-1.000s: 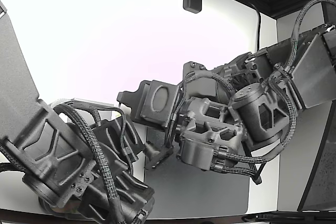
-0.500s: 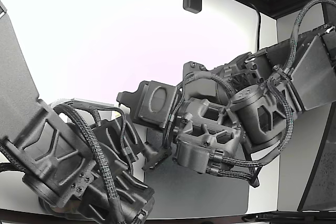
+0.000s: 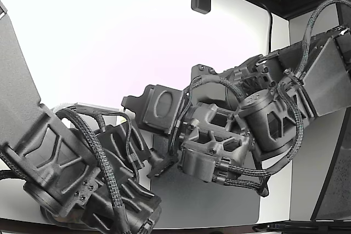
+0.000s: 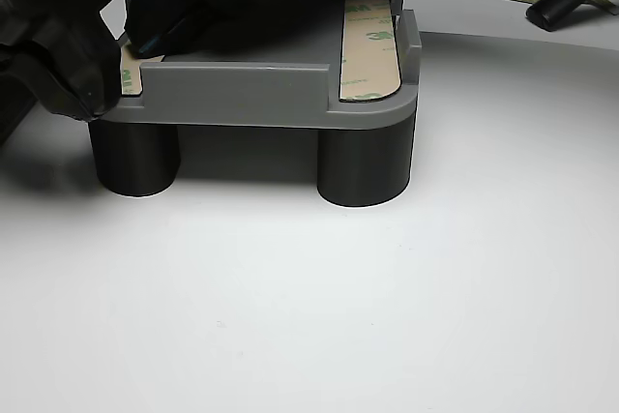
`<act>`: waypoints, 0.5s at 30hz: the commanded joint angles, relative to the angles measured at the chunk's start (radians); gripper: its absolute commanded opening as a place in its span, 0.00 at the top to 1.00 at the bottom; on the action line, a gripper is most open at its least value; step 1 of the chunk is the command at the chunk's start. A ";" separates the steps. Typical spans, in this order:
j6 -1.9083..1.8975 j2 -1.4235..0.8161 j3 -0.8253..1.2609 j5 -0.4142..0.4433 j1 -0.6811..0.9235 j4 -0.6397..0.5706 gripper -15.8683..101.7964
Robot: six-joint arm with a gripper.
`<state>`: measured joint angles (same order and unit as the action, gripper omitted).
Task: Peel off protective film from adhesive tape.
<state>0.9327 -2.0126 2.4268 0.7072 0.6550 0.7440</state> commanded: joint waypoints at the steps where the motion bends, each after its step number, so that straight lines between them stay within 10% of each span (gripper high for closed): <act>1: -0.005 -0.014 -0.031 0.005 -0.006 -0.002 0.96; 15: -0.011 -0.015 -0.031 -0.002 -0.005 0.000 0.96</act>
<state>0.9235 -2.0126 2.4252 0.7041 0.6550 0.7455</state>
